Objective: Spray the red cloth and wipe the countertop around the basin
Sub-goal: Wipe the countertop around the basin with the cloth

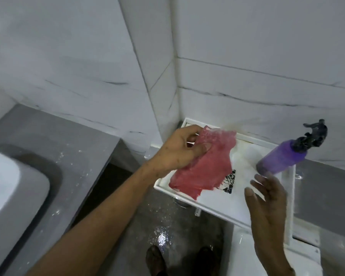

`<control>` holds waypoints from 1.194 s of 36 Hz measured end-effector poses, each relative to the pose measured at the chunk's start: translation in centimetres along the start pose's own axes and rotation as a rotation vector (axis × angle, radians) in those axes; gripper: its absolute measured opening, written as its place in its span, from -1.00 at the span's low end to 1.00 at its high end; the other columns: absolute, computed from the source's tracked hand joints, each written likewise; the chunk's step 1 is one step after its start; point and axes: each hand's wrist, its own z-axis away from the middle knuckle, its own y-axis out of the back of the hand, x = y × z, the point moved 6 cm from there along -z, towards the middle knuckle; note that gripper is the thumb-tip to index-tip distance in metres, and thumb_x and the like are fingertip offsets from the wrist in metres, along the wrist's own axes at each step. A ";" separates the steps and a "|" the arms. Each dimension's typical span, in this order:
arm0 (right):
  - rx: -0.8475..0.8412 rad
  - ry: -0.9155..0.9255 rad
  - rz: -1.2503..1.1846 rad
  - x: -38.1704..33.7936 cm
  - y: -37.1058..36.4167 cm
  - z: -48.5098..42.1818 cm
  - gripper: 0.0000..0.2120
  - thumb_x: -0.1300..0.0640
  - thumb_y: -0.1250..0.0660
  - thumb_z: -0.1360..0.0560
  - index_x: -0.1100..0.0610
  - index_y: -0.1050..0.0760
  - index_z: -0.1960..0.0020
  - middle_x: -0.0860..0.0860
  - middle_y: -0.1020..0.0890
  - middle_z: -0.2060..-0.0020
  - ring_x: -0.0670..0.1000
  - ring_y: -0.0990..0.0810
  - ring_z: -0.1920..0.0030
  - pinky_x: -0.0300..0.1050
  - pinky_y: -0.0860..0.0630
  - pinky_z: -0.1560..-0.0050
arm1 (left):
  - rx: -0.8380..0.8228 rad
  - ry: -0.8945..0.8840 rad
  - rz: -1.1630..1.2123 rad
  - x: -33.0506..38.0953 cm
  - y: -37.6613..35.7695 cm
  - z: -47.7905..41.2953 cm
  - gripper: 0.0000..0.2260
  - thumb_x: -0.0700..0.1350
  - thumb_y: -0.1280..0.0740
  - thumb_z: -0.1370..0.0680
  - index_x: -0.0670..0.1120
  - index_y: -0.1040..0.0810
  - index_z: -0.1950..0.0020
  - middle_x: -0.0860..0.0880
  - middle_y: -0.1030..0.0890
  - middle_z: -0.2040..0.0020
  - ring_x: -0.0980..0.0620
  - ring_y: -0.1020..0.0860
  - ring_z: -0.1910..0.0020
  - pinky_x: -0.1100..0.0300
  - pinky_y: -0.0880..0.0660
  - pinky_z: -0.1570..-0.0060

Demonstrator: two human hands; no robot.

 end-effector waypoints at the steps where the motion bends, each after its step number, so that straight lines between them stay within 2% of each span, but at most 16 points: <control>1: -0.099 -0.072 -0.079 -0.2 -1.4 -0.3 -0.37 -0.02 -0.44 -0.38 -0.12 -0.25 -0.36 0.01 -0.45 -0.30 -0.12 -0.50 -0.23 -0.29 -0.50 -0.18 | -0.031 -0.031 0.001 0.9 0.4 1.3 -0.87 -0.20 -0.38 -0.51 -0.13 -0.58 -0.05 -0.21 -0.66 -0.05 0.02 -0.63 0.08 -0.04 -0.61 0.03; 4: -0.436 -0.206 -0.191 -2.4 -5.4 -1.5 -0.29 0.05 -0.34 -0.36 0.06 -0.16 -0.45 0.03 -0.44 -0.33 -0.05 -0.53 -0.23 -0.16 -0.57 -0.12 | -0.102 -0.119 -0.008 3.4 1.9 5.0 -0.87 -0.25 -0.39 -0.50 -0.21 -0.58 -0.04 -0.18 -0.65 0.05 -0.02 -0.64 0.10 0.15 -0.62 0.01; 6: -0.615 -0.247 -0.168 -4.0 -7.6 -1.7 -0.36 0.16 -0.30 -0.40 0.16 -0.20 -0.44 0.03 -0.58 -0.18 -0.01 -0.61 -0.12 -0.15 -0.64 0.02 | -0.123 -0.174 0.013 4.3 2.9 7.2 -0.85 -0.30 -0.40 -0.48 -0.25 -0.59 -0.04 -0.13 -0.63 0.12 0.01 -0.60 0.17 0.29 -0.58 0.16; 7: -0.662 -0.279 -0.144 -4.4 -8.5 -1.5 -0.35 0.14 -0.41 -0.39 0.19 -0.25 -0.40 -0.01 -0.64 -0.08 0.00 -0.65 -0.06 -0.13 -0.66 0.09 | -0.116 -0.186 0.008 4.4 3.4 8.1 -0.85 -0.30 -0.40 -0.48 -0.24 -0.60 -0.04 -0.12 -0.63 0.13 0.02 -0.58 0.17 0.31 -0.56 0.20; 10: -0.718 -0.411 -0.100 -5.5 -11.7 0.5 -0.14 -0.19 -0.61 -0.01 0.10 -0.45 -0.23 0.04 -0.68 0.02 0.15 -0.66 -0.03 -0.01 -0.69 0.23 | -0.013 -0.229 -0.027 3.7 5.8 10.2 -0.84 -0.26 -0.41 -0.48 -0.22 -0.61 -0.05 -0.21 -0.67 0.05 -0.07 -0.62 0.10 0.24 -0.60 0.10; 12: -0.702 -0.505 -0.250 -6.1 -14.1 2.2 -0.21 -0.17 -0.65 0.08 0.07 -0.57 -0.09 0.01 -0.74 0.13 0.06 -0.71 0.09 -0.12 -0.65 0.35 | 0.078 -0.226 -0.050 2.3 7.8 11.3 -0.82 -0.18 -0.41 -0.49 -0.15 -0.63 -0.07 -0.13 -0.69 0.02 -0.07 -0.65 0.04 0.07 -0.61 -0.02; 16: -0.777 -0.551 -0.346 -6.0 -19.6 6.1 -0.46 -0.13 -0.55 -0.22 0.08 -0.56 -0.12 0.09 -0.73 0.04 0.10 -0.71 0.03 -0.09 -0.65 0.20 | 0.310 -0.114 -0.109 -2.7 12.8 14.2 -0.73 -0.01 -0.38 -0.50 0.05 -0.57 -0.20 0.06 -0.62 -0.13 0.15 -0.60 -0.06 0.13 -0.58 -0.11; 18: -0.775 -0.557 -0.337 -5.3 -21.8 7.6 -0.73 -0.07 -0.40 -0.40 0.03 -0.62 -0.04 0.14 -0.72 0.01 0.15 -0.69 0.00 -0.04 -0.65 0.17 | 0.475 -0.012 -0.048 -5.5 15.6 16.2 -0.74 -0.05 -0.35 -0.53 0.03 -0.57 -0.21 0.07 -0.60 -0.15 0.20 -0.57 -0.07 0.12 -0.56 -0.17; 20: -0.715 -0.582 -0.299 -4.6 -23.3 8.7 -0.78 -0.02 -0.32 -0.43 -0.02 -0.62 -0.02 0.14 -0.71 0.00 0.18 -0.69 -0.01 0.11 -0.65 0.09 | 0.649 0.068 0.087 -8.1 18.3 18.7 -0.82 -0.14 -0.31 -0.56 -0.02 -0.61 -0.13 0.06 -0.64 -0.04 0.16 -0.59 -0.01 0.16 -0.56 -0.14; 23: -0.668 -0.465 -0.181 -5.0 -25.2 8.8 -0.70 -0.10 -0.28 -0.43 -0.13 -0.54 -0.15 0.07 -0.67 -0.12 0.13 -0.63 -0.13 0.17 -0.53 -0.17 | 0.843 0.161 0.189 -11.4 22.0 22.4 -0.84 -0.16 -0.25 -0.59 -0.02 -0.61 -0.04 0.07 -0.64 0.07 0.12 -0.62 0.07 0.19 -0.57 -0.08; 28: -0.653 -0.192 0.097 -7.4 -29.2 6.9 -0.81 -0.26 -0.15 -0.46 -0.43 -0.44 -0.04 -0.24 -0.65 0.07 -0.18 -0.61 0.05 -0.34 -0.52 0.23 | 1.127 0.243 0.162 -15.0 27.6 27.0 -0.77 -0.24 -0.20 -0.60 -0.02 -0.64 0.01 0.01 -0.67 0.09 0.02 -0.61 0.00 -0.06 -0.55 -0.19; 31: -0.580 0.004 0.254 -8.4 -33.5 4.7 -0.63 -0.22 -0.11 -0.54 -0.09 -0.44 -0.24 -0.04 -0.63 -0.06 0.01 -0.62 -0.03 -0.19 -0.55 0.13 | 1.248 0.275 0.128 -15.9 30.1 27.9 -0.72 -0.25 -0.17 -0.57 0.04 -0.62 0.03 0.08 -0.67 0.09 0.04 -0.62 -0.02 -0.07 -0.54 -0.18; 34: -0.696 0.188 0.306 -8.5 -41.1 3.6 -0.67 -0.16 -0.16 -0.55 -0.06 -0.39 -0.25 -0.13 -0.58 -0.01 -0.16 -0.58 0.00 -0.33 -0.51 0.04 | 1.312 0.280 0.035 -16.3 32.5 27.6 -0.73 -0.23 -0.16 -0.56 0.07 -0.59 -0.03 0.10 -0.64 0.02 0.04 -0.59 -0.06 0.15 -0.50 -0.10; 37: -0.961 0.203 0.493 -4.3 -49.7 3.4 -0.55 -0.24 -0.15 -0.52 0.08 -0.32 -0.21 0.04 -0.49 -0.06 0.05 -0.49 -0.08 -0.05 -0.44 -0.11 | 1.306 0.327 -0.133 -17.1 34.9 26.0 -0.73 -0.19 -0.19 -0.56 -0.02 -0.51 -0.22 -0.04 -0.58 -0.21 0.02 -0.51 -0.17 0.15 -0.41 -0.16; 40: -1.139 0.468 0.916 2.0 -55.4 4.1 -0.39 -0.22 -0.08 -0.55 0.21 -0.18 -0.40 0.18 -0.37 -0.34 0.19 -0.34 -0.35 0.13 -0.28 -0.36 | 1.175 0.443 -0.246 -18.5 36.6 22.7 -0.54 -0.03 -0.21 -0.59 -0.08 -0.25 -0.47 -0.14 -0.33 -0.48 -0.12 -0.31 -0.44 -0.02 -0.25 -0.44; 43: -1.226 0.685 1.272 8.3 -57.9 4.7 -0.23 -0.31 0.05 -0.53 0.13 0.17 -0.53 0.18 0.11 -0.55 0.27 0.12 -0.53 0.25 0.10 -0.51 | 1.032 0.541 -0.286 -20.7 36.9 19.4 -0.33 0.12 -0.11 -0.59 -0.08 0.14 -0.56 -0.13 0.06 -0.60 -0.13 0.05 -0.58 -0.01 0.04 -0.52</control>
